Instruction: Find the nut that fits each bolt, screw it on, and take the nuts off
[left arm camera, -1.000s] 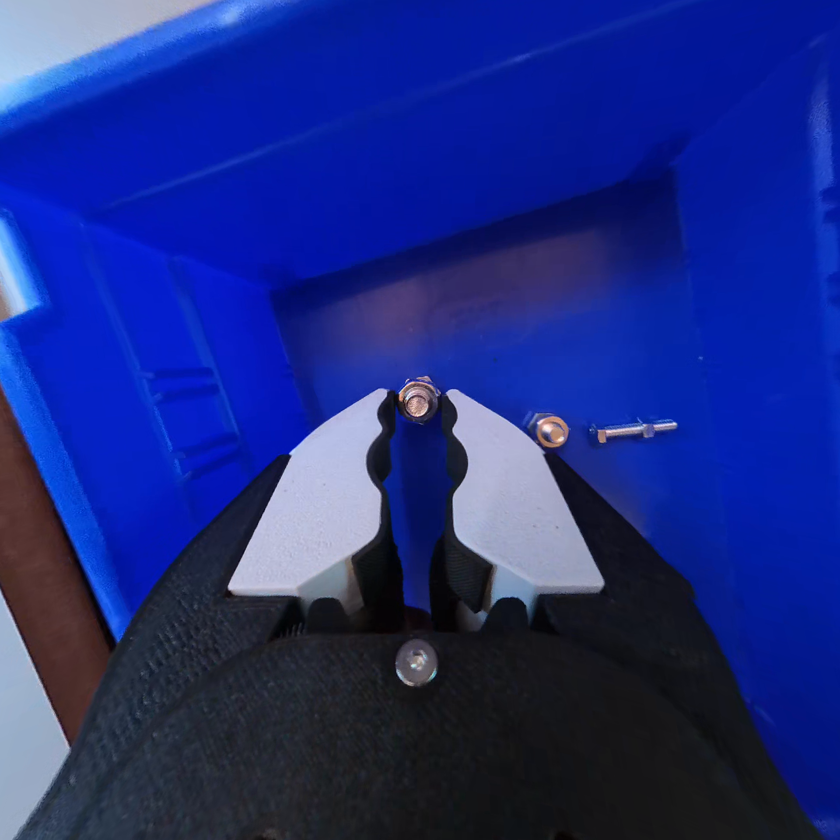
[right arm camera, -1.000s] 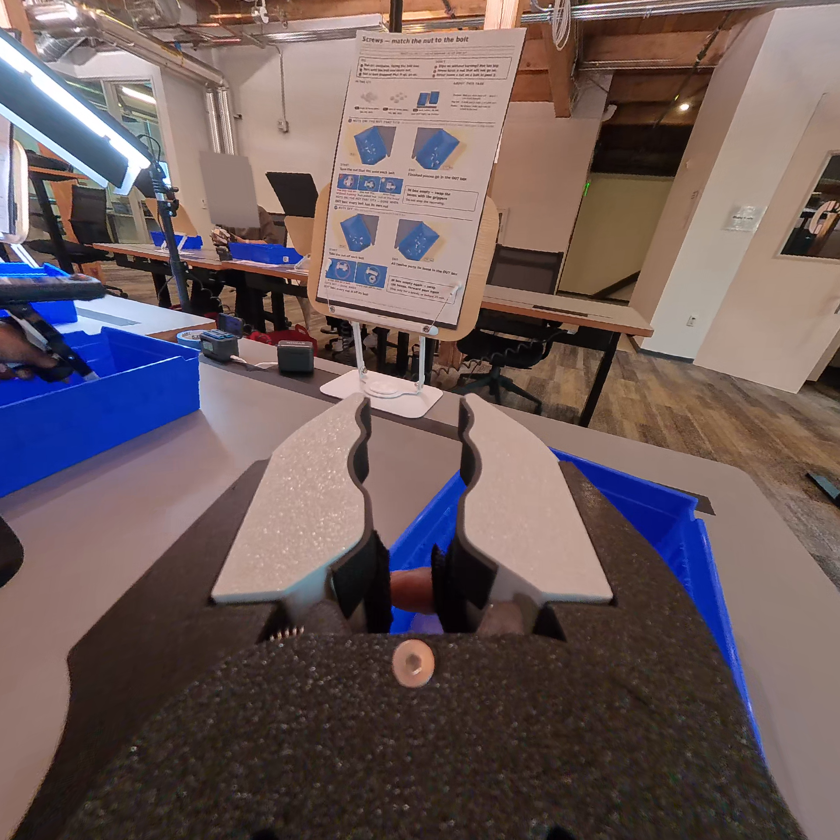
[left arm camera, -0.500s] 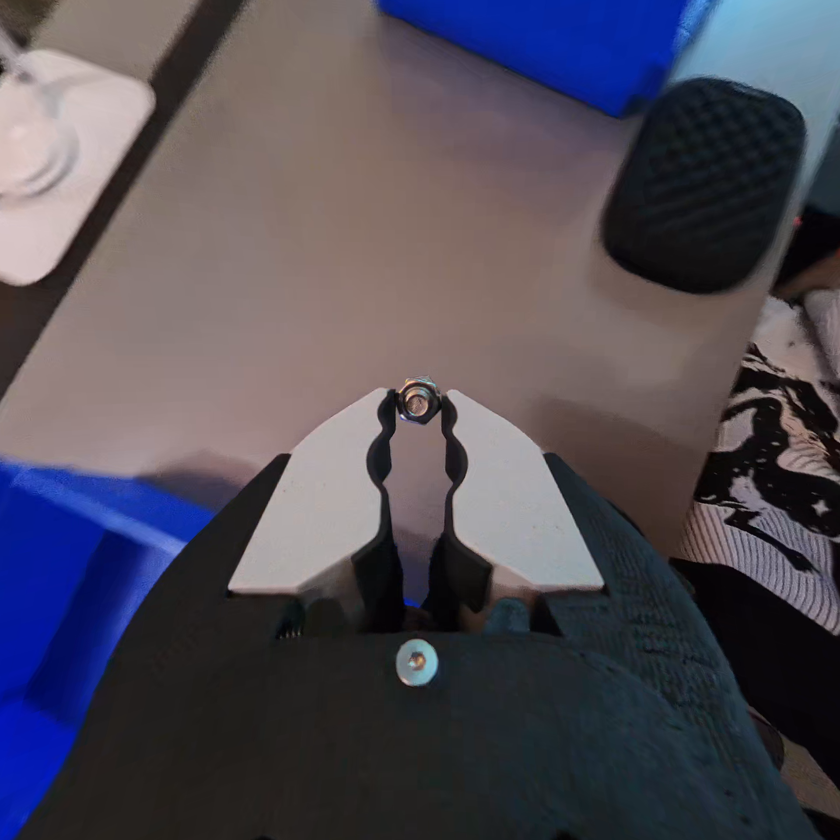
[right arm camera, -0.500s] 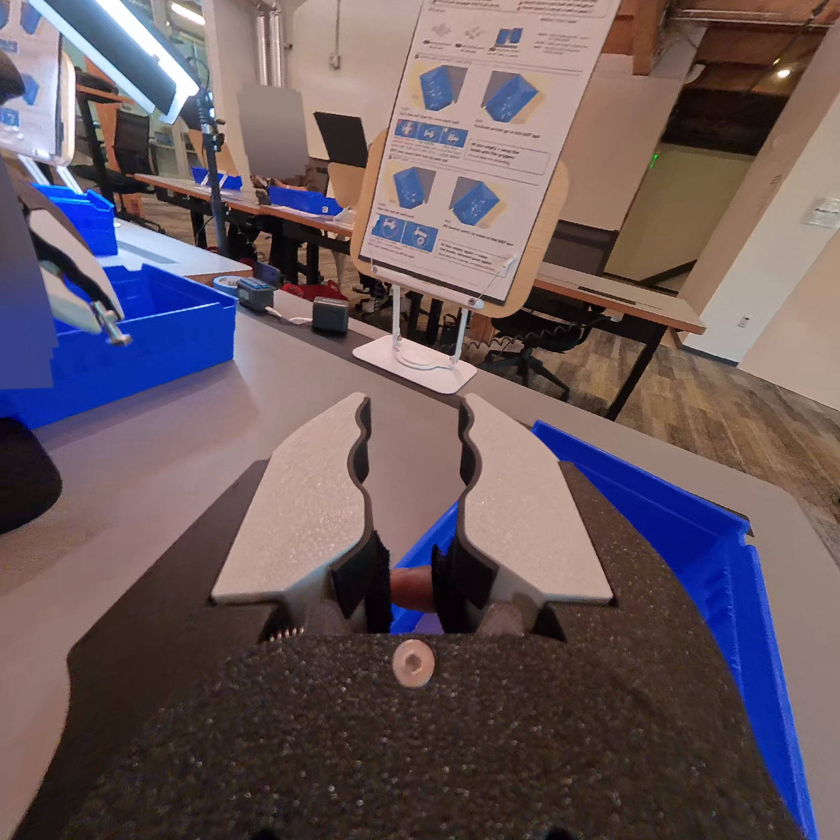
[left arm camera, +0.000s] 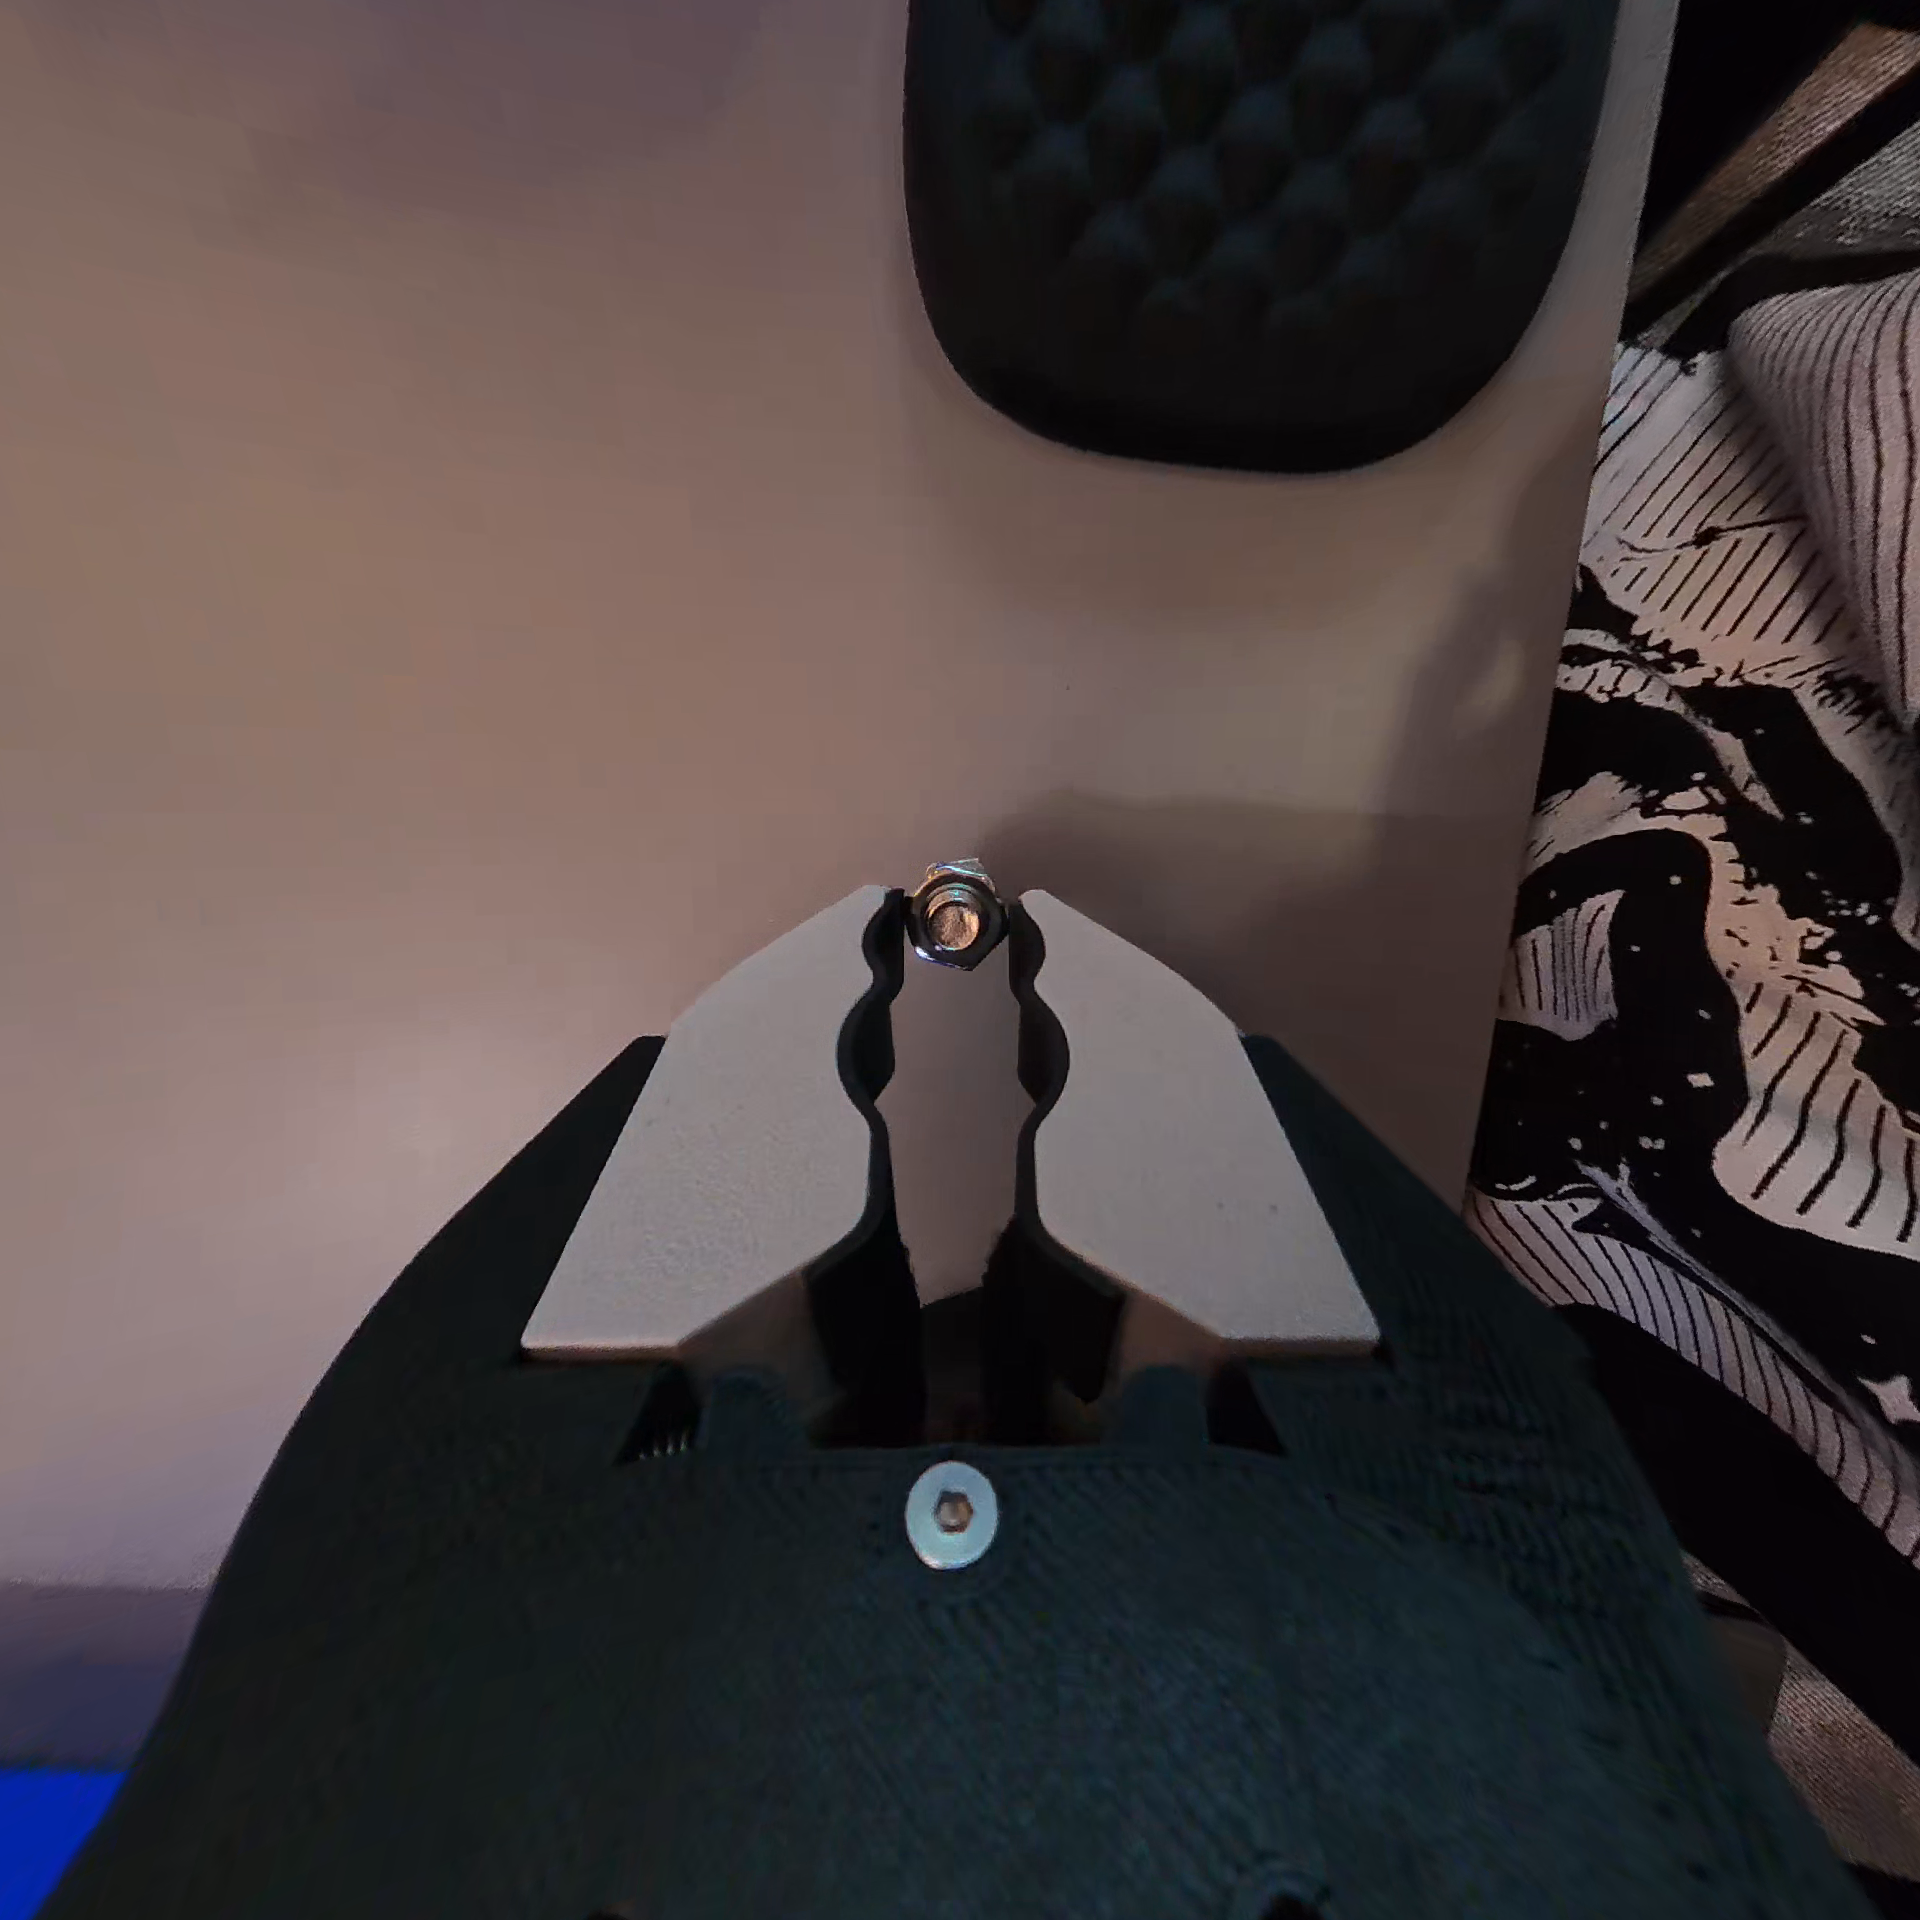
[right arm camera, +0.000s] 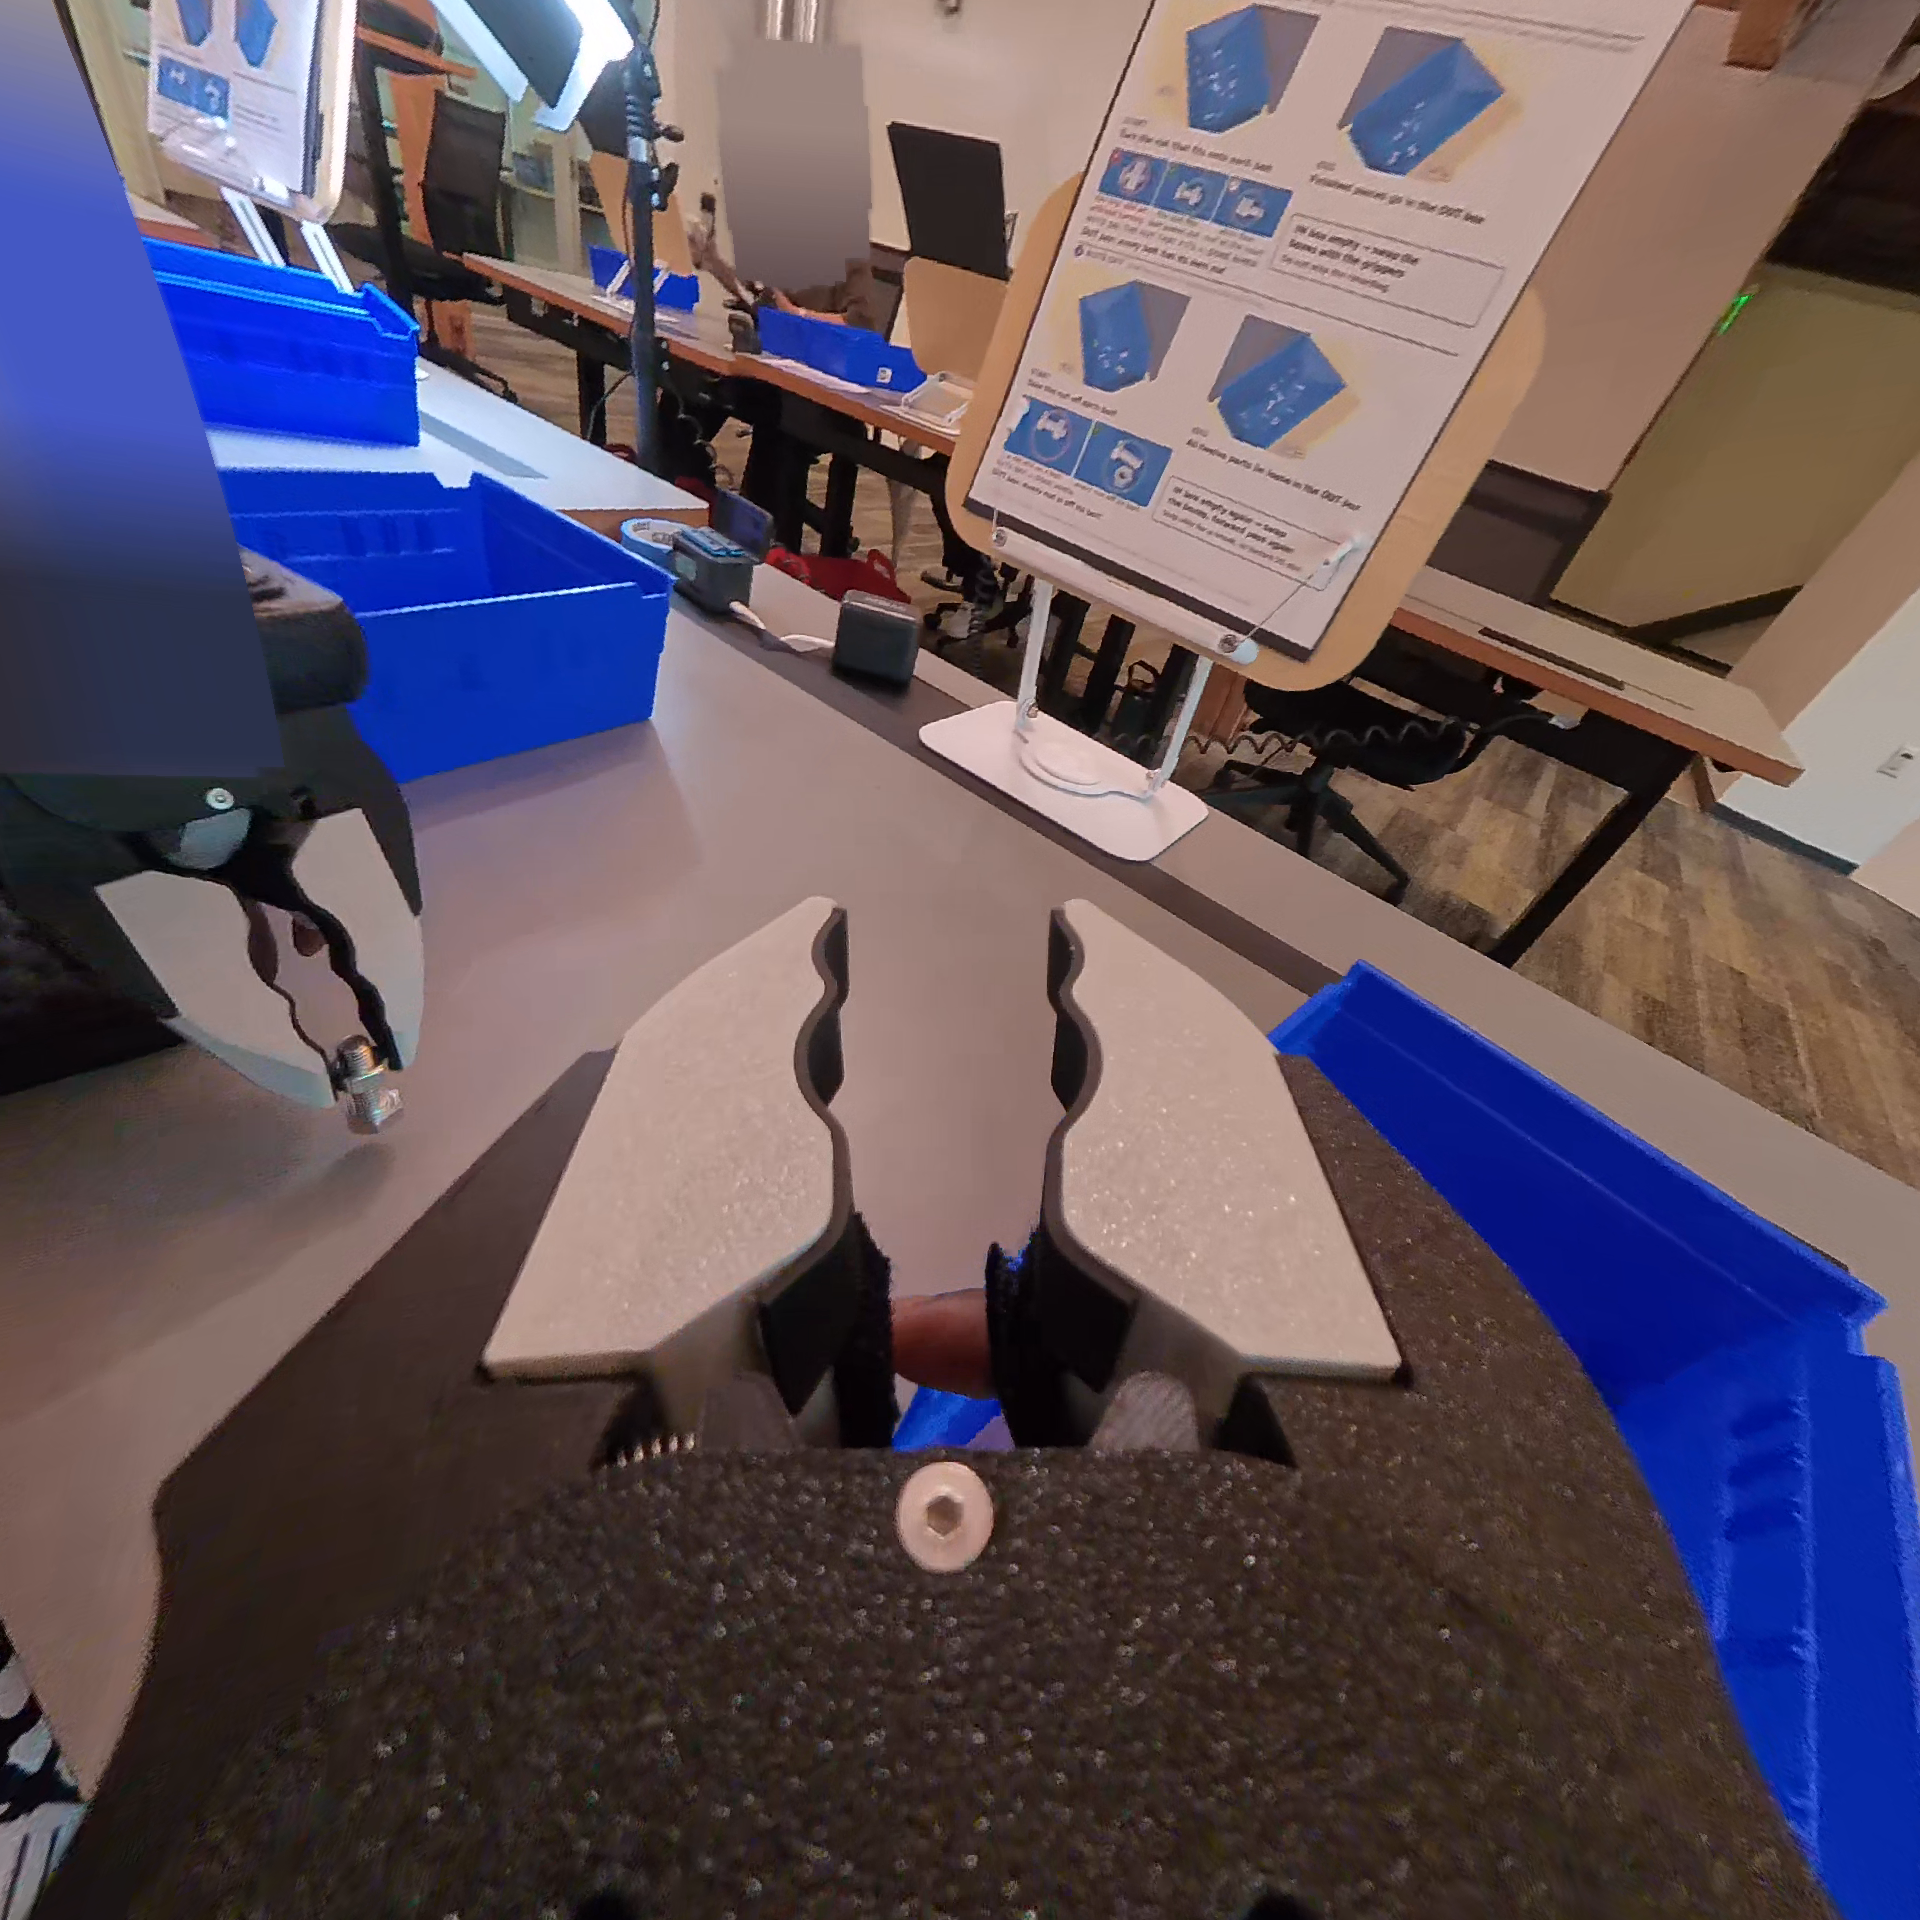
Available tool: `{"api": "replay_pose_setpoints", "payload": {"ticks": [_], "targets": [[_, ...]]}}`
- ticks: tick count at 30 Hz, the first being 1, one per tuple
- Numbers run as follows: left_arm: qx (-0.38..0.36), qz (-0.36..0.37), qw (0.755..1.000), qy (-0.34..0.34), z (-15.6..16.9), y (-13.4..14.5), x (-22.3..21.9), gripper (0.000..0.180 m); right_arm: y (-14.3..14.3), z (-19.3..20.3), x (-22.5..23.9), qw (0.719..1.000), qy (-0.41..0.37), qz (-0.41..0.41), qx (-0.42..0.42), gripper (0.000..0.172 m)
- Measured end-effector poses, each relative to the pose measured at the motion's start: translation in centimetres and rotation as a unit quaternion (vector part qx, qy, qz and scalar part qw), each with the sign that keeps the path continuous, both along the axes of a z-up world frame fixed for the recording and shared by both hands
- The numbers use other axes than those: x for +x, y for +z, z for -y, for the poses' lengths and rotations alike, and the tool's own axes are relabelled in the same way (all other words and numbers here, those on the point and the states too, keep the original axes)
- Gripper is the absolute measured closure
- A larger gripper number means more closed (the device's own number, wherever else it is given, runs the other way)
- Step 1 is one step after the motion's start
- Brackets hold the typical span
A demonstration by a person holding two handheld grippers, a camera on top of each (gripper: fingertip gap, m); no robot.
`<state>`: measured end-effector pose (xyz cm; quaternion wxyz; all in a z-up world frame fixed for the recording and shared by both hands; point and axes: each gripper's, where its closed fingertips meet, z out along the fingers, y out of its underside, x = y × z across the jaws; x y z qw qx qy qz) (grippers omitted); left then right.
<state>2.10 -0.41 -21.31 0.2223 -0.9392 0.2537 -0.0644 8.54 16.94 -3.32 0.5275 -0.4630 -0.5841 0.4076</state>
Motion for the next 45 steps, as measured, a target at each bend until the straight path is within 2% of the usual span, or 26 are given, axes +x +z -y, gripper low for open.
{"api": "replay_pose_setpoints", "payload": {"ticks": [1, 10, 13, 17, 20, 25, 27, 31, 35, 40, 42, 45], "targets": [[-0.003, -0.002, 1.0, 0.0, 0.0, -0.2, 0.0, 0.161, -0.2, 0.2, -0.1, 1.0, 0.005, 0.004, 0.002, 0.135], [-0.009, 0.001, 1.0, 0.004, 0.1, -1.3, 0.4, 0.161, -2.4, 2.7, -1.1, 0.996, 0.06, 0.061, 0.022, 0.134], [-0.003, 0.01, 1.0, 0.018, 0.5, -1.0, 0.2, 0.152, -3.5, 4.7, -1.4, 0.99, 0.106, 0.088, 0.02, 0.135], [0.081, 0.074, 0.992, 0.067, 0.8, 1.5, -0.2, 0.144, -6.2, 9.2, -2.1, 0.967, 0.214, 0.138, 0.009, 0.14], [0.197, 0.14, 0.966, 0.095, 1.0, 4.4, -0.5, 0.137, -8.7, 12.8, -3.2, 0.942, 0.289, 0.17, -0.006, 0.144], [0.399, 0.199, 0.885, 0.131, 2.9, 9.7, -1.6, 0.13, -12.5, 16.8, -5.1, 0.914, 0.348, 0.208, -0.018, 0.155], [0.443, 0.204, 0.861, 0.144, 3.8, 10.9, -2.0, 0.13, -13.9, 17.5, -5.8, 0.91, 0.348, 0.225, -0.007, 0.155], [0.475, 0.211, 0.84, 0.157, 5.0, 11.8, -2.4, 0.13, -16.0, 18.0, -6.5, 0.902, 0.341, 0.264, 0.014, 0.155], [0.477, 0.216, 0.837, 0.16, 5.2, 11.6, -2.7, 0.13, -17.2, 18.0, -6.7, 0.897, 0.336, 0.287, 0.02, 0.155], [0.462, 0.206, 0.849, 0.156, 5.0, 10.6, -2.6, 0.13, -17.7, 17.8, -6.8, 0.893, 0.334, 0.301, 0.019, 0.162], [0.446, 0.19, 0.86, 0.157, 4.4, 9.6, -2.3, 0.129, -17.1, 17.7, -6.7, 0.893, 0.336, 0.299, 0.009, 0.162], [0.416, 0.177, 0.881, 0.139, 3.2, 7.9, -0.7, 0.128, -14.4, 17.8, -6.5, 0.894, 0.355, 0.272, -0.011, 0.162]]}}
